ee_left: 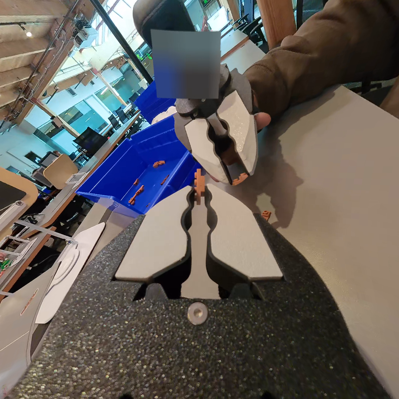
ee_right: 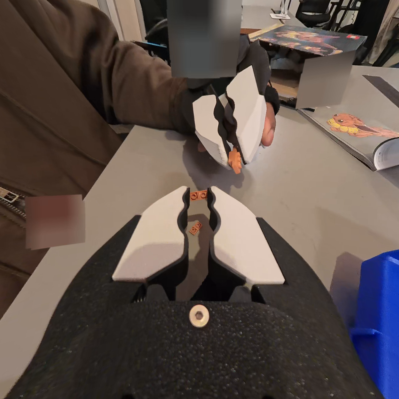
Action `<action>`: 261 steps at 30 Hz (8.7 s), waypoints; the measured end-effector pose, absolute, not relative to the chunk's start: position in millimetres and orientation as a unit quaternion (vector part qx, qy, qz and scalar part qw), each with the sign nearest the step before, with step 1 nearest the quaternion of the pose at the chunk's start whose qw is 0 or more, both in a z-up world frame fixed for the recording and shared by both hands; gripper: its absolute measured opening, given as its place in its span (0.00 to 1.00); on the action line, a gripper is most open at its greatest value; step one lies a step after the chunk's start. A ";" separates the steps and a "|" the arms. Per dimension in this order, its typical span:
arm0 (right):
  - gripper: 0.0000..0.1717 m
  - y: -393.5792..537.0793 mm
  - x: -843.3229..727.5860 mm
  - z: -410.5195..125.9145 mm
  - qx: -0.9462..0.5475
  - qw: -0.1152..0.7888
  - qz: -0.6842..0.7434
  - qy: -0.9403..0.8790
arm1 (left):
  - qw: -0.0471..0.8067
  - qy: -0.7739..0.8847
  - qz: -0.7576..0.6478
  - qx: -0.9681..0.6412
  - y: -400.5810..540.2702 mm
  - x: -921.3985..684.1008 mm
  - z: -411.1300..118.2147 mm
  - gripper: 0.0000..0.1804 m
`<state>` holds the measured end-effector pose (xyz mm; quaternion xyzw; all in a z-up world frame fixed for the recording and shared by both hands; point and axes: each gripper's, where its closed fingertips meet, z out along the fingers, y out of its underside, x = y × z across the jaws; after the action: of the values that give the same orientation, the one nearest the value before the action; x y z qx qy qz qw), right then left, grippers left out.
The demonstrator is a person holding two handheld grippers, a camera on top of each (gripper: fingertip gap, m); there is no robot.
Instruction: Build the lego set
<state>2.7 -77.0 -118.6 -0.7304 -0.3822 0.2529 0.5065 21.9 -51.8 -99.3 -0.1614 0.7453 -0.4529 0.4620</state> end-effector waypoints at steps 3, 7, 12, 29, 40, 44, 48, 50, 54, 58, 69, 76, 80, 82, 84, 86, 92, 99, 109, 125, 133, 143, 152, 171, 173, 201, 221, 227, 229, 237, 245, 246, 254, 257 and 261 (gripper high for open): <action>0.09 -79.8 0.0 -116.3 -0.721 0.511 0.264 -0.387 | 0.459 0.751 -0.447 -0.156 -53.4 21.3 -102.0 0.05; 0.09 -89.0 -5.6 -99.1 -0.685 0.532 0.316 -0.384 | 0.449 0.753 -0.462 -0.139 -61.0 16.2 -100.7 0.05; 0.09 -97.3 -9.0 -85.3 -0.654 0.544 0.365 -0.378 | 0.439 0.745 -0.489 -0.115 -71.1 8.4 -94.4 0.05; 0.09 -79.8 6.9 -92.0 -0.686 0.563 0.304 -0.346 | 0.474 0.727 -0.483 -0.115 -70.2 10.2 -84.1 0.05; 0.10 -52.4 48.3 -170.5 -0.798 0.444 -0.012 -0.407 | 0.446 0.767 -0.422 -0.186 -49.0 26.3 -111.2 0.05; 0.15 -51.6 52.4 -176.4 -0.793 0.432 -0.053 -0.426 | 0.416 0.785 -0.399 -0.226 -39.0 31.4 -126.4 0.04; 0.16 -52.5 55.7 -172.0 -0.789 0.441 -0.056 -0.425 | 0.389 0.801 -0.379 -0.252 -33.5 33.1 -139.8 0.05; 0.15 -57.2 56.7 -173.4 -0.792 0.434 -0.042 -0.428 | 0.381 0.806 -0.367 -0.265 -30.4 33.9 -145.1 0.05; 0.11 -68.3 55.7 -181.8 -0.812 0.406 0.014 -0.419 | 0.371 0.815 -0.340 -0.289 -23.5 36.2 -154.8 0.04; 0.12 -69.1 47.8 -182.9 -0.825 0.397 0.057 -0.399 | 0.369 0.816 -0.338 -0.288 -25.6 36.9 -156.7 0.04; 0.08 -59.4 45.3 -186.3 -0.822 0.378 -0.010 -0.426 | 0.368 0.818 -0.338 -0.284 -30.7 39.0 -158.4 0.05; 0.06 -57.8 48.5 -187.4 -0.834 0.370 0.003 -0.409 | 0.372 0.816 -0.341 -0.282 -31.4 39.4 -156.1 0.05; 0.09 -61.9 46.3 -186.0 -0.823 0.372 -0.012 -0.430 | 0.373 0.817 -0.340 -0.278 -32.0 39.1 -155.9 0.05; 0.09 -61.1 47.5 -186.3 -0.828 0.371 -0.005 -0.421 | 0.373 0.817 -0.341 -0.277 -32.2 39.2 -156.0 0.05; 0.09 -59.1 50.1 -186.6 -0.834 0.371 0.000 -0.408 | 0.373 0.818 -0.340 -0.276 -32.6 39.2 -156.3 0.05; 0.08 -56.7 53.5 -187.3 -0.840 0.370 -0.005 -0.397 | 0.373 0.819 -0.341 -0.272 -33.9 39.0 -156.6 0.05; 0.04 -55.1 51.1 -188.3 -0.841 0.369 -0.013 -0.397 | 0.370 0.823 -0.338 -0.266 -36.6 39.2 -159.8 0.05; 0.04 -57.2 47.9 -188.1 -0.846 0.368 0.020 -0.385 | 0.376 0.829 -0.325 -0.256 -35.5 39.0 -163.6 0.05; 0.03 -78.4 11.7 -127.0 -0.761 0.468 0.302 -0.334 | 0.410 0.791 -0.419 -0.174 -57.4 26.6 -131.0 0.05; 0.02 -71.0 19.4 -94.5 -0.713 0.529 0.379 -0.261 | 0.399 0.754 -0.487 -0.187 -63.4 24.2 -114.2 0.05; 0.02 -74.5 14.2 -98.4 -0.715 0.520 0.375 -0.280 | 0.412 0.740 -0.495 -0.194 -57.3 24.8 -106.5 0.05; 0.02 -79.4 11.6 -93.3 -0.702 0.526 0.380 -0.295 | 0.419 0.739 -0.500 -0.172 -63.9 21.3 -104.2 0.05; 0.02 -74.5 19.4 -90.0 -0.700 0.542 0.374 -0.276 | 0.423 0.733 -0.500 -0.183 -61.2 23.4 -102.5 0.05; 0.01 -60.5 44.1 -115.3 -0.776 0.518 0.250 -0.258 | 0.437 0.750 -0.439 -0.229 -39.0 33.8 -114.4 0.05; 0.03 -61.0 48.5 -125.4 -0.795 0.502 0.211 -0.267 | 0.442 0.749 -0.428 -0.245 -31.6 36.4 -115.2 0.05; 0.11 -93.0 22.8 -190.0 -0.874 0.323 0.136 -0.337 | 0.446 0.821 -0.341 -0.109 -56.0 18.3 -135.3 0.05; 0.04 -95.5 10.2 -158.8 -0.829 0.363 0.320 -0.279 | 0.505 0.835 -0.215 0.041 -83.8 13.5 -152.0 0.05; 0.04 -95.1 10.3 -159.0 -0.829 0.359 0.326 -0.277 | 0.509 0.836 -0.199 0.054 -84.0 13.8 -154.3 0.05; 0.04 -94.9 10.1 -158.8 -0.829 0.359 0.329 -0.276 | 0.510 0.836 -0.196 0.057 -84.1 14.0 -154.9 0.05; 0.04 -93.1 9.5 -157.4 -0.827 0.361 0.335 -0.270 | 0.516 0.834 -0.182 0.064 -86.7 16.1 -156.6 0.06; 0.04 -89.6 10.5 -153.4 -0.823 0.371 0.347 -0.254 | 0.533 0.826 -0.170 0.065 -87.9 20.1 -154.9 0.06; 0.04 -89.2 10.3 -152.6 -0.822 0.373 0.350 -0.253 | 0.536 0.824 -0.169 0.064 -88.1 20.7 -154.0 0.06; 0.04 -85.4 13.7 -147.6 -0.817 0.385 0.360 -0.235 | 0.556 0.814 -0.160 0.051 -85.8 25.7 -149.2 0.05; 0.04 -84.7 14.5 -144.2 -0.812 0.392 0.366 -0.231 | 0.556 0.813 -0.167 0.036 -84.8 26.5 -146.5 0.05; 0.04 -83.3 14.9 -133.8 -0.798 0.413 0.376 -0.227 | 0.560 0.805 -0.197 0.012 -83.7 26.9 -137.6 0.05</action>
<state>14.9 -83.3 -133.8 -0.7978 -0.2266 0.3762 0.4130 26.9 -83.7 -137.6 0.0116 0.8047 -0.1966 0.5600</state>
